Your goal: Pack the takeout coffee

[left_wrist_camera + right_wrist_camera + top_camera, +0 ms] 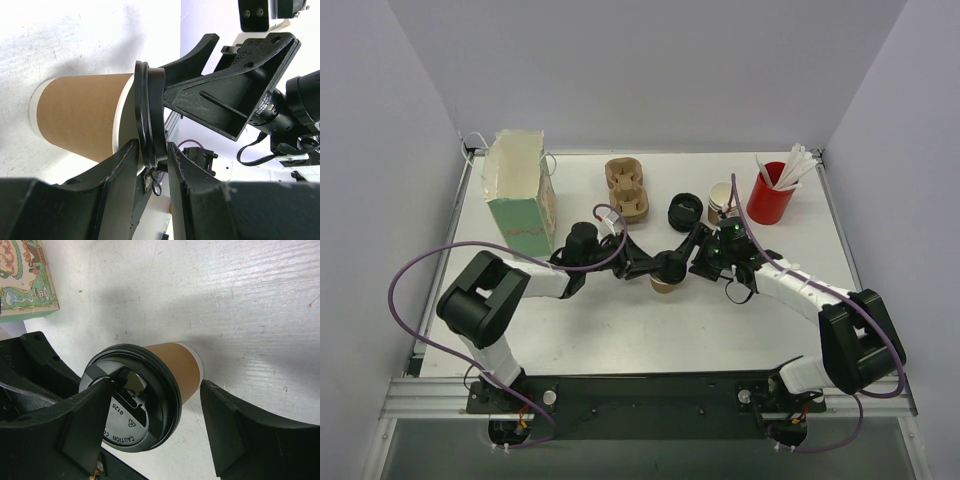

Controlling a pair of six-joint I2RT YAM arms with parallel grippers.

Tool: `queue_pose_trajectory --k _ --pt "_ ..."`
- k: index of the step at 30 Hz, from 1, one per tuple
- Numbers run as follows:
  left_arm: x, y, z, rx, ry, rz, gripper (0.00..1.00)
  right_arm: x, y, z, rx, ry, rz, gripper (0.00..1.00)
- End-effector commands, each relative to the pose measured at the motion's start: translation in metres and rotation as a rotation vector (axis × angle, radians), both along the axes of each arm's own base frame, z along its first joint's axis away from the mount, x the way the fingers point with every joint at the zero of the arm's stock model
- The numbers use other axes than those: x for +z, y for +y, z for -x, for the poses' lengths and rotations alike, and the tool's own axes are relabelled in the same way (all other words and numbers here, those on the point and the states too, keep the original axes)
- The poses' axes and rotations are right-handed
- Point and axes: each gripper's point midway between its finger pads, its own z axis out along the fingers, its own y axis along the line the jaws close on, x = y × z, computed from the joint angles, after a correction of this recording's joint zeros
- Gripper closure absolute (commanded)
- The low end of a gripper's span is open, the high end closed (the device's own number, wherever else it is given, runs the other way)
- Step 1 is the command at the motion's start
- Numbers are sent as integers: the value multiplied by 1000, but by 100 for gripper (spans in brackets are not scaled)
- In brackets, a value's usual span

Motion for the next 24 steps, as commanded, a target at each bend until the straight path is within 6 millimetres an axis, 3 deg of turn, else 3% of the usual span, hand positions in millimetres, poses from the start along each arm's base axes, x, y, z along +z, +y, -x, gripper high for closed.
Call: queue_pose_trajectory --k 1,24 --pt "19 5 0 -13 -69 26 60 12 3 -10 4 -46 20 34" --pt "21 21 -3 1 -74 15 60 14 5 -11 17 -56 49 36"
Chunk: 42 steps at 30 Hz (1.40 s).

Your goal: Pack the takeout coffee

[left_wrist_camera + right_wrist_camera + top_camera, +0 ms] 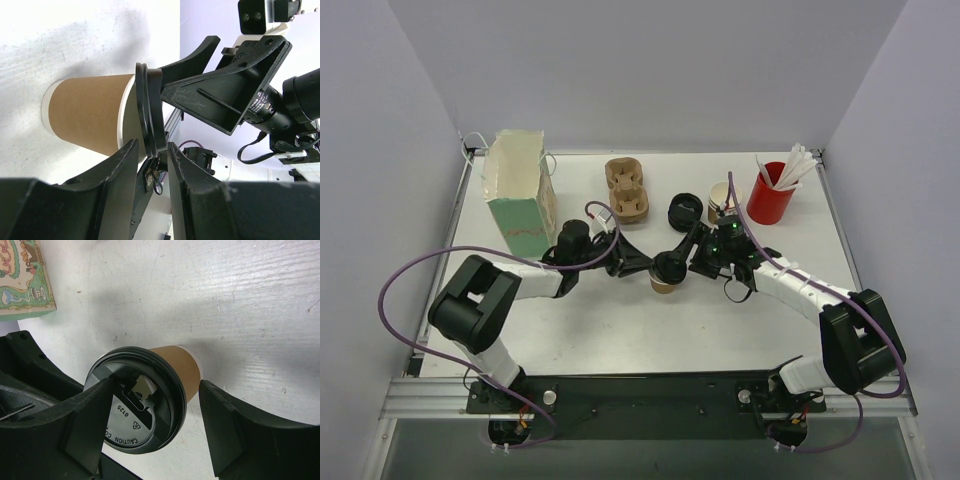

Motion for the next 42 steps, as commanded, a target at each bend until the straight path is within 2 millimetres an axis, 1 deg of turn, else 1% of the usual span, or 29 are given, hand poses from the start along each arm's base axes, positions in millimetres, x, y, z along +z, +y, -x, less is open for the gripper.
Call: queue_pose_trajectory --k 1,7,12,20,21,25,32,33,38,42 --pt "13 5 2 -15 -55 15 60 12 4 -10 5 -43 16 36" --pt "12 9 0 -10 -60 1 60 14 4 -11 7 -47 22 37" --pt "10 17 -2 13 -57 -11 60 15 4 -10 11 -46 26 38" --pt "-7 23 -4 29 -30 -75 61 17 6 -10 23 -51 37 39" --pt "-10 23 -5 31 -24 -81 63 17 7 -9 24 -49 37 39" --pt "-16 22 -7 36 -14 -91 65 16 7 -9 28 -49 45 39" --pt "-21 22 -9 44 -3 -109 71 18 8 -8 34 -52 62 39" --pt "-22 23 -9 46 -2 -112 73 17 9 -7 38 -52 66 39" --pt "-27 20 -7 35 5 -130 76 18 8 -7 36 -54 80 39" --pt "-27 15 -5 23 3 -130 77 18 9 -6 41 -54 91 39"
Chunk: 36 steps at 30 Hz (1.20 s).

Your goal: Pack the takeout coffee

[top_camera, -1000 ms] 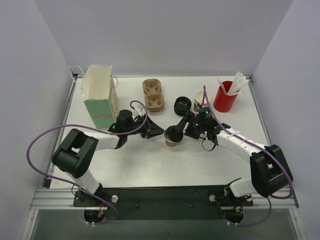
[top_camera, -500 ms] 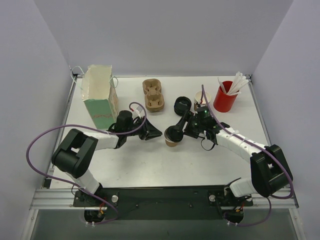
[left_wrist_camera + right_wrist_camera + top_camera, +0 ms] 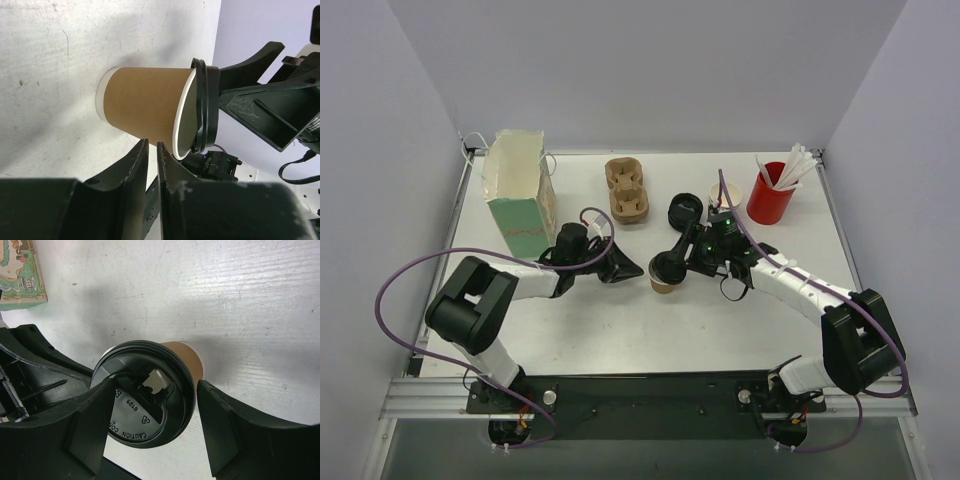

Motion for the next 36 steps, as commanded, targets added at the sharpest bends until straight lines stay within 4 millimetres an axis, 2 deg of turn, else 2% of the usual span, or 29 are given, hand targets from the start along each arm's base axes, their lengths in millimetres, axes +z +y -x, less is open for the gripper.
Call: queue_pose_trajectory --k 1,8,25,36 --pt "8 -9 -7 -15 -47 2 77 11 2 -9 1 -37 27 39" --pt "9 -17 -5 -33 -52 5 78 12 3 -8 7 -44 40 39" --pt "10 -23 -4 -51 -55 12 78 21 8 -7 28 -68 89 40" --pt "11 -26 -4 -60 -58 16 78 19 9 -2 55 -55 157 40"
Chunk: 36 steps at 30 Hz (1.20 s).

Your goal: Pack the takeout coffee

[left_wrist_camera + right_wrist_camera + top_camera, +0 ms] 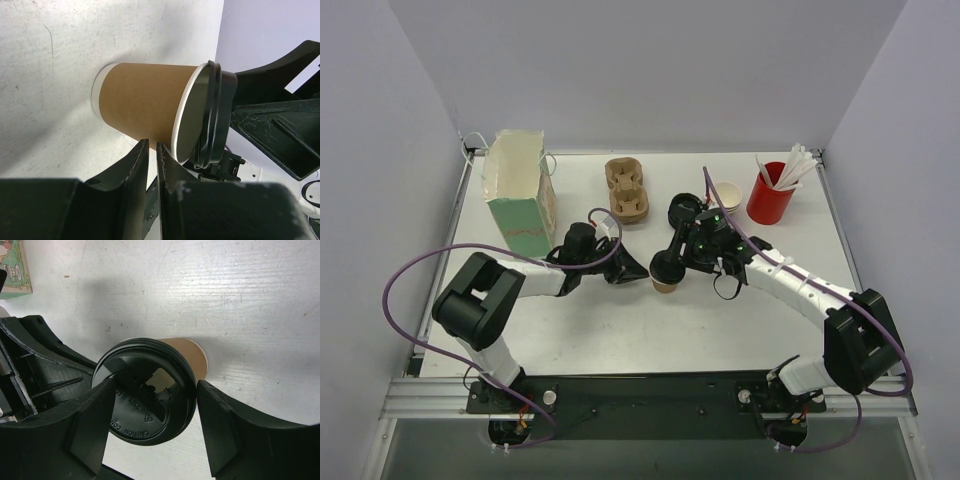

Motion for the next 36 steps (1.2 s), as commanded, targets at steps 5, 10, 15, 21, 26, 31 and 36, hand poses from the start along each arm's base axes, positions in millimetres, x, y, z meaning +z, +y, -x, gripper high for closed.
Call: queue_pose_trajectory --k 5,10,15,21,26,31,36 --pt "15 -9 -8 -24 -66 28 78 6 5 -4 30 -21 68 39" --pt "16 -9 -9 -24 -68 28 78 5 6 -3 48 -16 102 39" --pt "16 -10 -9 -29 -68 27 78 6 8 -3 63 -17 135 39" --pt "17 -10 -10 -30 -71 26 78 8 10 -2 85 -20 183 37" --pt "17 -10 -9 -32 -71 22 78 7 12 -2 95 -14 205 36" --pt "18 -10 -10 -32 -72 21 78 3 10 0 96 -2 228 36" --pt "18 -10 -10 -36 -76 16 78 1 3 -1 81 -9 260 36"
